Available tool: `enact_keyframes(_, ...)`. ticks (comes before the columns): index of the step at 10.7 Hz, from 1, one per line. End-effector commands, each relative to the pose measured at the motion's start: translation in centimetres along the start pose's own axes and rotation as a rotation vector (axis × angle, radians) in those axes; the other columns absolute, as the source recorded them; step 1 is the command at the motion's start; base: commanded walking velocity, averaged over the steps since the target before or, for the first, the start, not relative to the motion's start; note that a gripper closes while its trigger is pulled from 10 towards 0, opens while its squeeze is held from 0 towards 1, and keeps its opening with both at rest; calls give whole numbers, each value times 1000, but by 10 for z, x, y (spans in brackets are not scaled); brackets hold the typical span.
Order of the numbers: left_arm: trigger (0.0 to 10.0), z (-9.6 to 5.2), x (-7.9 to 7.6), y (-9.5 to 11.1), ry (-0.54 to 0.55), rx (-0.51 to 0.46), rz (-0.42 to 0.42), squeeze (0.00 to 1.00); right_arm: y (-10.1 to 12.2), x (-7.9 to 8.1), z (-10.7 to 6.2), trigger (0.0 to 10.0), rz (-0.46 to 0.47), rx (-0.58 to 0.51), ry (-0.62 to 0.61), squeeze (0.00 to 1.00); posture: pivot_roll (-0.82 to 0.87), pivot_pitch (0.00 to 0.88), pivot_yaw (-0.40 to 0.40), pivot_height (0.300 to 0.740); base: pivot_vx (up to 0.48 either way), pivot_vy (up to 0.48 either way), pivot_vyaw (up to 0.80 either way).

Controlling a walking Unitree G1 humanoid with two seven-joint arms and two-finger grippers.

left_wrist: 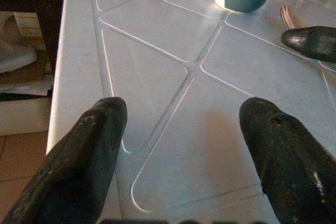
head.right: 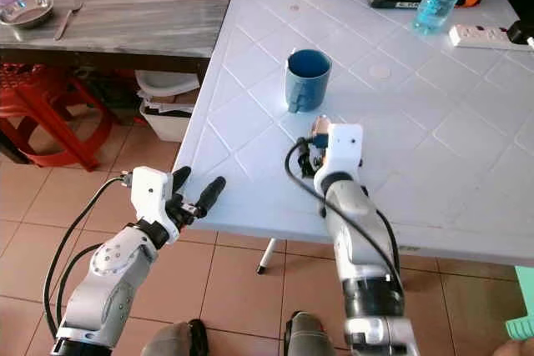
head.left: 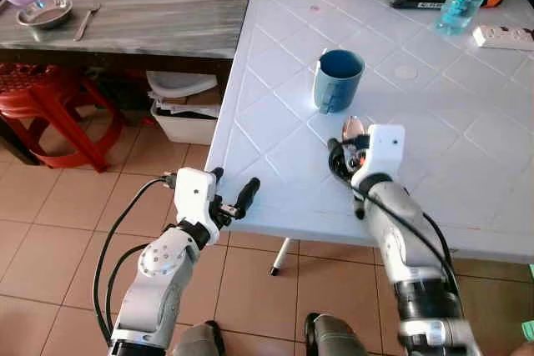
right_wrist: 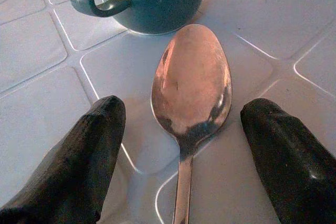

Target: Setting the table

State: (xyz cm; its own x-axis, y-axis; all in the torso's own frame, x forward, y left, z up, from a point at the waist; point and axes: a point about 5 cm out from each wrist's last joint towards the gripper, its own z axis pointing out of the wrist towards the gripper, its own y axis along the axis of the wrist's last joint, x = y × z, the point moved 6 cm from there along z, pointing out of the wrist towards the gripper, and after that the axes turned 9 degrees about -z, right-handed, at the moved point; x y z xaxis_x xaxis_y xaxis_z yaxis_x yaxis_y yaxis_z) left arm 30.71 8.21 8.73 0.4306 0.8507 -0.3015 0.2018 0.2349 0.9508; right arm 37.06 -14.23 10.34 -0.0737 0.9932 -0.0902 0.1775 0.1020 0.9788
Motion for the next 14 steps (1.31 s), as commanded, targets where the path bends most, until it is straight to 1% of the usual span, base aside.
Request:
enact_keyframes(1,10000,-4,3,-8,6,37,-1,0,-18,5,-4,10000,0,64,9,0,-59,170,63,740,0,0,0)
enact_keyframes(2,10000,-5,3,-9,1,42,1,0,-10,5,-8,10000,9,38,0,0,-61,171,62,740,0,0,0)
enact_keyframes(3,10000,-5,2,-9,-3,46,1,0,-11,7,-11,10000,21,57,6,0,-61,172,61,740,0,0,0)
enact_keyframes(5,10000,-6,1,-10,-9,54,-3,0,-17,8,-16,10000,3,109,20,0,-65,174,58,740,0,0,0)
enact_keyframes(6,10000,-6,0,-11,-15,60,-5,0,-27,11,-22,10000,38,180,48,0,-66,178,55,740,0,0,0)
enact_keyframes(8,10000,-8,-1,-12,-17,63,-6,0,-31,13,-26,9882,51,223,70,0,-66,181,53,740,0,0,0)
enact_keyframes(9,10000,-8,-1,-12,-19,65,-6,0,-36,13,-29,4235,63,250,69,0,-65,182,53,740,0,0,0)
enact_keyframes(10,10000,-9,-1,-12,-21,68,-6,0,-43,14,-36,0,74,282,71,0,-65,185,54,740,0,0,0)
enact_keyframes(12,10000,-10,-2,-13,-27,76,-4,0,-65,14,-55,0,94,361,74,0,-68,194,59,740,0,0,0)
enact_keyframes(14,10000,-10,-2,-13,-33,82,-5,0,-78,7,-61,0,100,413,59,0,-71,198,65,740,0,0,0)
